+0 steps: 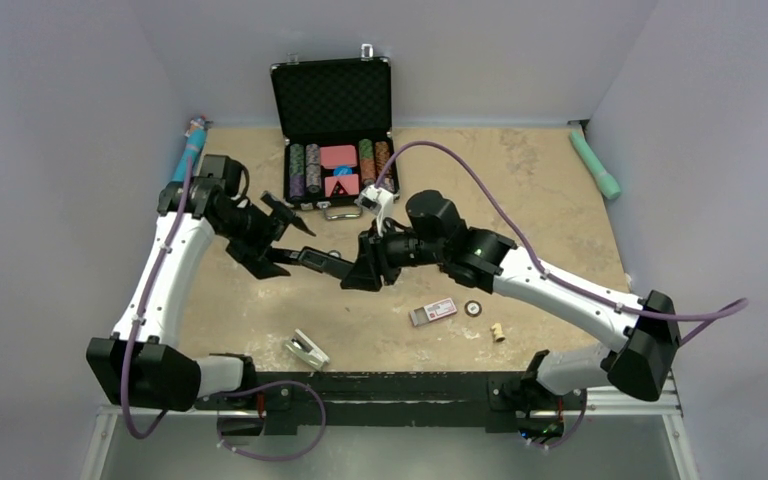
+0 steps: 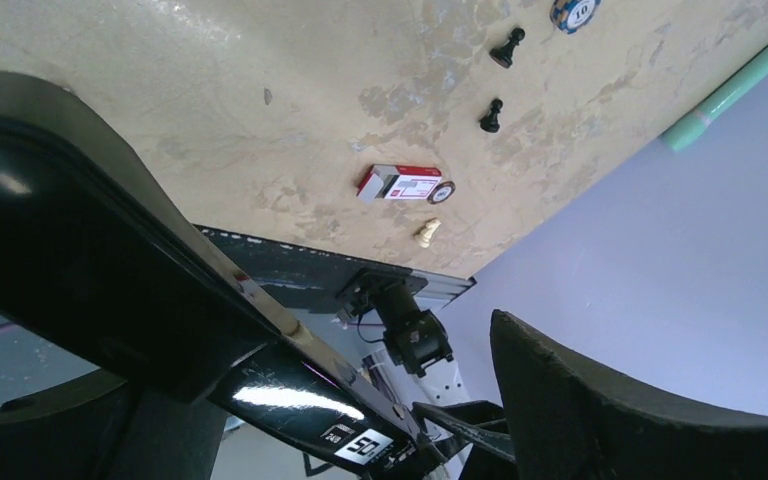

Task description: Unload the staples from the stapler

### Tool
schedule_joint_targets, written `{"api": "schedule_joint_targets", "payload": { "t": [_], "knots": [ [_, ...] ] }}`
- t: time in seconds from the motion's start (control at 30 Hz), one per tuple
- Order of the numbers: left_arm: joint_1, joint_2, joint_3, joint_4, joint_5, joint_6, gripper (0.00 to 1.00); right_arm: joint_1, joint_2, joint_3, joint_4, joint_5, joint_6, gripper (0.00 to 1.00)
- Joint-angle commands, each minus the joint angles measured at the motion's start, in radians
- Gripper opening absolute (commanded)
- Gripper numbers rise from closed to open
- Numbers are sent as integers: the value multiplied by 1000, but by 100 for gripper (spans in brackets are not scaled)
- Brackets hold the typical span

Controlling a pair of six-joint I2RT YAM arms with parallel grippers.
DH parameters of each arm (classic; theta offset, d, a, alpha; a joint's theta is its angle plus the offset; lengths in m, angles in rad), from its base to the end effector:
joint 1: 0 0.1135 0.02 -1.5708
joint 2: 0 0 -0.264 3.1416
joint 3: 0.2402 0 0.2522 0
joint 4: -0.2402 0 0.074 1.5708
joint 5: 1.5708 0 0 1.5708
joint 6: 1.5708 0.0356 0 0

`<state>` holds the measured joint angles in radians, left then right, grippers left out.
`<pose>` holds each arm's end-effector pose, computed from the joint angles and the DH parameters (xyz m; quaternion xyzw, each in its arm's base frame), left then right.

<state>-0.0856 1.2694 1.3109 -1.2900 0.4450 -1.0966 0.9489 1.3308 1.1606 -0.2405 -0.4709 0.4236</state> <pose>0.2154 -0.0339 0.3350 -0.4352 0.8595 -0.2681 0.0086 0.1650 0.2579 0.3454 -0.3346 0.7523 0.4886 0.2887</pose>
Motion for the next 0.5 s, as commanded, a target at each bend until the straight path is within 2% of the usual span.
{"api": "schedule_joint_targets", "payload": {
  "t": [0.0,0.2,0.47],
  "knots": [
    [-3,36,43,20,90,69,96,-19,-8,25,179,-84,115,0],
    [-2,64,21,32,181,79,96,-97,22,36,214,-73,227,0],
    [-3,-11,-32,118,250,5,96,-232,116,-3,397,-240,357,0]
  ]
}}
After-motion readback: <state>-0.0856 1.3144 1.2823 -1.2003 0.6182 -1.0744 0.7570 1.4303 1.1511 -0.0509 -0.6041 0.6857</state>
